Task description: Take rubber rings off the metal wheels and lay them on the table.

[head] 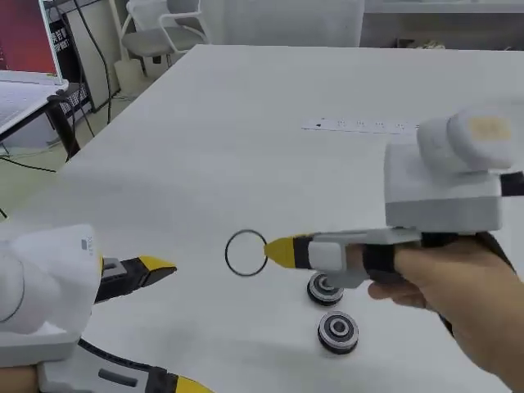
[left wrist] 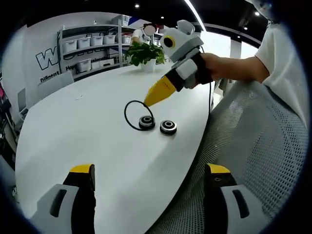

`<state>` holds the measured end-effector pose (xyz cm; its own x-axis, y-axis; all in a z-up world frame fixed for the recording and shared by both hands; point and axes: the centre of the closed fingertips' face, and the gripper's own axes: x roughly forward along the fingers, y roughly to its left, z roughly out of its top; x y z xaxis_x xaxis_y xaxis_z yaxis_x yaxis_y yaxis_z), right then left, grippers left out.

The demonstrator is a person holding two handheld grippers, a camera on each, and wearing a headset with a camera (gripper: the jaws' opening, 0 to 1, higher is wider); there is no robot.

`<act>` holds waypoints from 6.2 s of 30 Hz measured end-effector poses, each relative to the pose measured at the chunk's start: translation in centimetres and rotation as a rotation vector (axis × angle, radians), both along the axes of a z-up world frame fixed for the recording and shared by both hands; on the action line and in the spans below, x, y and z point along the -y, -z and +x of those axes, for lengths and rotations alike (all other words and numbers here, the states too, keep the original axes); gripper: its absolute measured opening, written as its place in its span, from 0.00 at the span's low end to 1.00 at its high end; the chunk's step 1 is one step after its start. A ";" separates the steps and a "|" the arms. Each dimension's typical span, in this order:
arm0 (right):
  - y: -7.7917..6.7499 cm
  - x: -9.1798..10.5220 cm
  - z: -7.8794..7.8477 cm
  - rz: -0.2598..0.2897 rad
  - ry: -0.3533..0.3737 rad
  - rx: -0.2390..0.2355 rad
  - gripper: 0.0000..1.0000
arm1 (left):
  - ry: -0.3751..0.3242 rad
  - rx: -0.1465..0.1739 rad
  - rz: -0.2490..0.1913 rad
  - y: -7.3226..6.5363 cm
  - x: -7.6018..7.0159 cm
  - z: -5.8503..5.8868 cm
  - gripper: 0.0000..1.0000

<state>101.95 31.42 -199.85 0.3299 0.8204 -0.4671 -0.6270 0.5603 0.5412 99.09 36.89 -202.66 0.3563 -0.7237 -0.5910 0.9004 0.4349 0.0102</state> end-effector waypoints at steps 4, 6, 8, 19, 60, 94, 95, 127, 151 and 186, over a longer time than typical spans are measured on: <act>1.6 -0.2 0.2 -0.052 0.001 0.014 0.00 | -0.004 0.006 0.018 0.2 -0.3 0.1 0.91; 2.3 -0.2 0.1 -0.053 0.001 -0.004 0.00 | -0.004 0.009 0.027 0.2 -0.3 0.1 0.91; 3.1 -0.1 -0.1 -0.063 0.000 -0.012 0.00 | -0.003 0.011 0.031 0.2 -0.4 0.1 0.90; 5.5 0.3 -0.5 -0.117 0.004 -0.043 0.00 | -0.014 0.015 0.035 0.3 -0.5 0.3 0.89; 7.9 0.7 -0.9 -0.260 -0.077 0.037 0.09 | -0.027 0.005 0.016 0.1 -0.5 0.2 0.87; 3.2 2.0 1.3 -0.156 0.019 0.089 0.15 | -0.026 0.005 0.018 0.1 -0.5 0.2 0.85; 2.9 2.0 1.4 -0.149 0.023 0.093 0.15 | -0.026 0.004 0.019 0.2 -0.5 0.2 0.85; -3.4 5.8 3.0 -0.031 0.127 0.188 0.17 | -0.022 -0.006 0.026 0.4 -0.5 0.1 0.85; -4.6 11.9 4.1 0.012 0.276 0.187 0.17 | -0.009 -0.009 0.006 0.2 -0.1 -0.1 0.85; 5.1 8.8 -0.7 -0.324 -0.169 0.183 0.28 | -0.013 -0.014 0.009 0.3 -0.2 -0.1 0.84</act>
<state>101.20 22.66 -205.00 0.3046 0.6899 -0.6567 -0.7943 0.5645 0.2247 98.99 37.06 -202.92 0.3573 -0.7133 -0.6029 0.8947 0.4467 0.0016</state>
